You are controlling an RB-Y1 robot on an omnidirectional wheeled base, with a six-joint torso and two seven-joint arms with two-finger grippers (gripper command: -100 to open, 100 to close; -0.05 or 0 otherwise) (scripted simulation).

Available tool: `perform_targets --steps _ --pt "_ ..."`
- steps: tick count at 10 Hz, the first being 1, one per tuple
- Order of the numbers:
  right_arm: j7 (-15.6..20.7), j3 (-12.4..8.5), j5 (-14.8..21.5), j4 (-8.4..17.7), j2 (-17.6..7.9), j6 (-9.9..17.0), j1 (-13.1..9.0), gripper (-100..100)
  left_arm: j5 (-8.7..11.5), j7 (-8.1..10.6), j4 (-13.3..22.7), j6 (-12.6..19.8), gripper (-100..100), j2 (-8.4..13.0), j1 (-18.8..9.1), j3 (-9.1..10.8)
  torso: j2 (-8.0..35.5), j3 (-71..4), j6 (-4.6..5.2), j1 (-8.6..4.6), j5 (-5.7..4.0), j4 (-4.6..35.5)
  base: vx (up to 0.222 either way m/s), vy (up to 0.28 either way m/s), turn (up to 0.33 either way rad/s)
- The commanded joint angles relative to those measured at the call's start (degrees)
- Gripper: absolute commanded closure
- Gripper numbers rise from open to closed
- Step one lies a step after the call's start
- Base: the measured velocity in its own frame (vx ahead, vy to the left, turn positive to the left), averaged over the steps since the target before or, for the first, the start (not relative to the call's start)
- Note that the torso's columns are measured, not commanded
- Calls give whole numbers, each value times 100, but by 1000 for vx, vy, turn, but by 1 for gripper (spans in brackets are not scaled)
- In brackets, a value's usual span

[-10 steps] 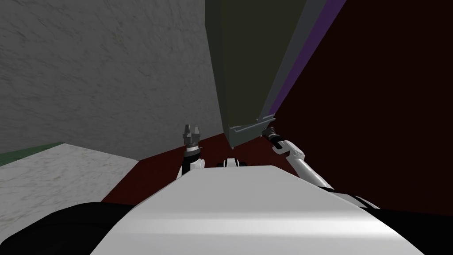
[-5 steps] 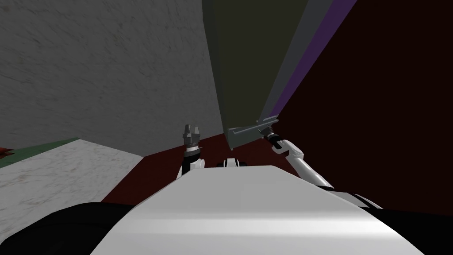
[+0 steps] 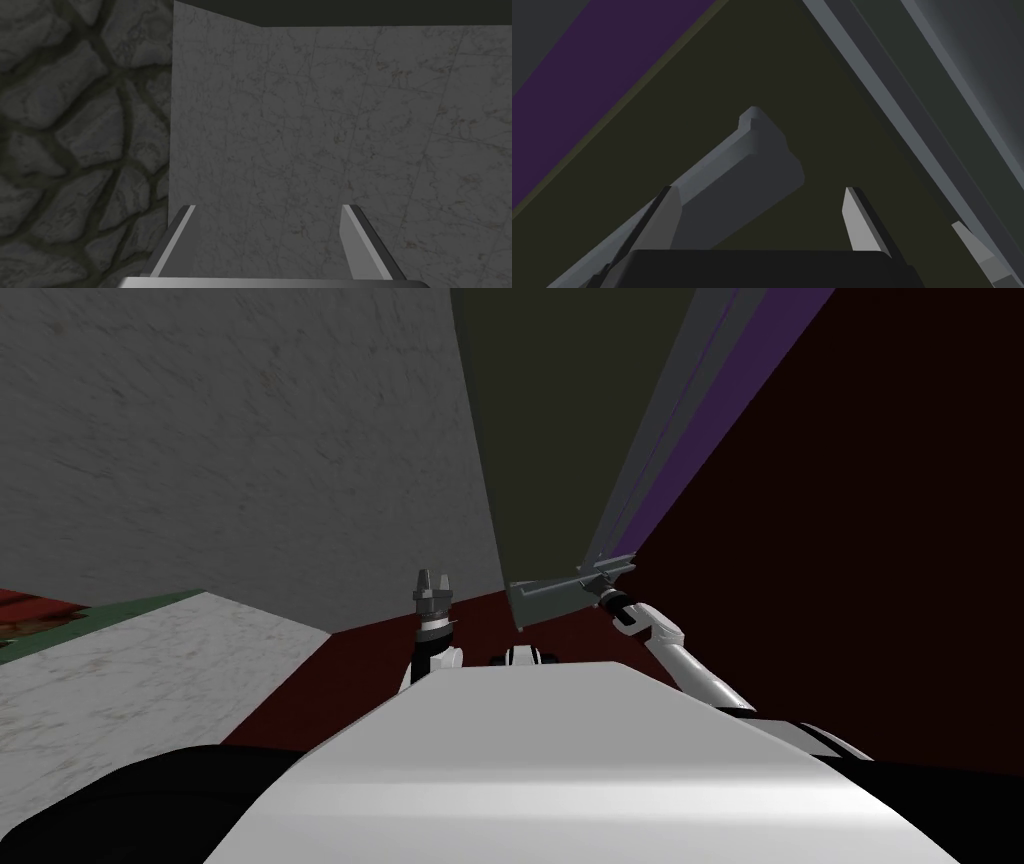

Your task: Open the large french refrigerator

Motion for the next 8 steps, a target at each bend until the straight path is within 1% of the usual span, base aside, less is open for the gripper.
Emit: perform_targets --steps 1,2,3,4,6,7,8 --pt "-44 138 -15 -11 -73 -135 -24 -100 0 0 0 0 0 0 0 0 -4 -2 1 -5 -2 -1 63 -192 107" --pt "-27 90 -13 36 -52 -130 -39 -100 0 0 0 0 0 0 0 0 -6 -3 0 2 -1 -2 25 -88 29" --pt "-1 157 27 167 37 23 -250 -100 0 0 0 0 0 -1 0 -1 3 2 2 36 8 0 -7 -74 113" --pt "12 189 47 231 84 108 -354 -100 0 0 0 0 0 -1 -1 -1 7 5 -5 31 10 2 -30 -79 165" --pt "40 252 86 358 177 276 -562 -100 0 0 0 0 0 -1 -1 -1 4 3 2 4 1 1 -43 -72 78" --pt "16 235 69 309 138 217 -484 -100 0 0 0 0 0 -1 -1 -1 -4 -2 2 0 1 2 -19 -30 21" --pt "6 173 37 199 61 66 -302 100 0 0 0 0 0 -2 0 -1 -12 -7 5 10 4 -1 30 57 -120"
